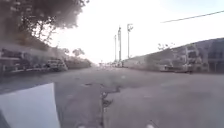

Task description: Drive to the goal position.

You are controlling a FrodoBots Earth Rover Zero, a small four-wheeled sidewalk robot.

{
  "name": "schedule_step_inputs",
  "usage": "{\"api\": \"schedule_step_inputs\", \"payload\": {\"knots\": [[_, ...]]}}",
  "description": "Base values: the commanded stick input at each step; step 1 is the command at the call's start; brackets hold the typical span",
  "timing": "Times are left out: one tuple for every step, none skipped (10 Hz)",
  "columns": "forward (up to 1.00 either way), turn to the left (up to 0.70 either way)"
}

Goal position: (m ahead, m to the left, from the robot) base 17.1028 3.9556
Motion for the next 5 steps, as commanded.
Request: {"api": "schedule_step_inputs", "payload": {"knots": [[0.70,0.00],[0.70,0.00],[0.70,0.00],[0.70,0.00],[0.70,0.00]]}}
